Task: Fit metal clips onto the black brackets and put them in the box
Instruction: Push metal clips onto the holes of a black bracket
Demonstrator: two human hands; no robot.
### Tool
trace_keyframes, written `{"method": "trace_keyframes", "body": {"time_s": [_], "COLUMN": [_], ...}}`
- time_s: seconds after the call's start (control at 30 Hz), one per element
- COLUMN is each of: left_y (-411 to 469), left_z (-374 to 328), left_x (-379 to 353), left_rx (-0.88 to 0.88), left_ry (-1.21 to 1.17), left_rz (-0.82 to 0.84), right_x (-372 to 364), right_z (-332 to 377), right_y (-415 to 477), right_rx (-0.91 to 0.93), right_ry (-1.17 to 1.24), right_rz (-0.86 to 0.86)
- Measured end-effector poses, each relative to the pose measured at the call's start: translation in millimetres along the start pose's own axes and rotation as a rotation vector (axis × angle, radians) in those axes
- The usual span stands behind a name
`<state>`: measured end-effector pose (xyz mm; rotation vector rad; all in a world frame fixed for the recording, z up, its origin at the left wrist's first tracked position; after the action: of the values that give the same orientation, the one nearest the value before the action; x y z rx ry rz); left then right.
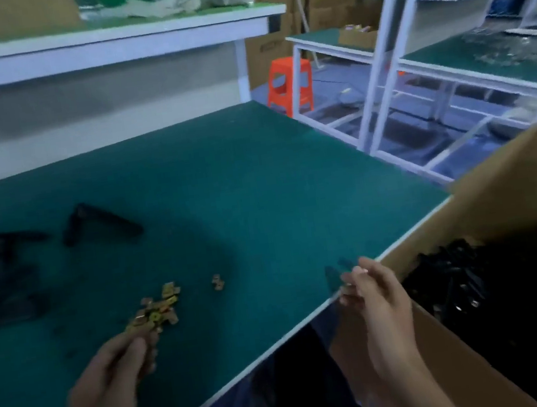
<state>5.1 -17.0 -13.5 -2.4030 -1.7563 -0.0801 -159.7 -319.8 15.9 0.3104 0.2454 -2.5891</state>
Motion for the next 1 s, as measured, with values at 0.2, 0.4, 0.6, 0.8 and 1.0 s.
{"method": "trace_keyframes", "body": {"time_s": [0.2, 0.4, 0.6, 0.8, 1.0], "left_y": [28.2, 79.1, 112.8, 95.7, 35.5], "left_z": [-58.6, -59.4, -40.7, -50.6, -88.9], "left_x": [42.9, 100.4, 110.5, 104.6, 78.7], "left_rx": [-0.172, -0.095, 0.076, -0.247, -0.493], "left_ry": [0.343, 0.780, 0.992, 0.745, 0.197], "left_rz": [-0.399, -0.517, -0.314, -0.592, -0.579], "right_x": [-110.8, -139.9, -135.6, -136.6, -138.3], "right_z": [-15.1, -48.1, -51.7, -52.2, -48.6], "right_y": [-48.2, -61.8, -52.7, -53.4, -55.1], "right_rx": [0.231, 0.247, 0.163, 0.161, 0.136], "right_ry": [-0.406, -0.639, -0.544, -0.545, -0.502], "right_rz": [0.592, 0.711, 0.673, 0.682, 0.712]}}
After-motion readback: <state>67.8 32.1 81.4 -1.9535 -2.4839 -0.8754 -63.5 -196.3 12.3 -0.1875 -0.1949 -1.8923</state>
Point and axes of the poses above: each hand's wrist, its own y-axis towards the middle knuckle, its own x-axis out of the back of the hand, z = x × y, the point moved 1 cm from there along y, towards the middle knuckle, and after that the axes turned 5 degrees about z, right-handed, at the moved point
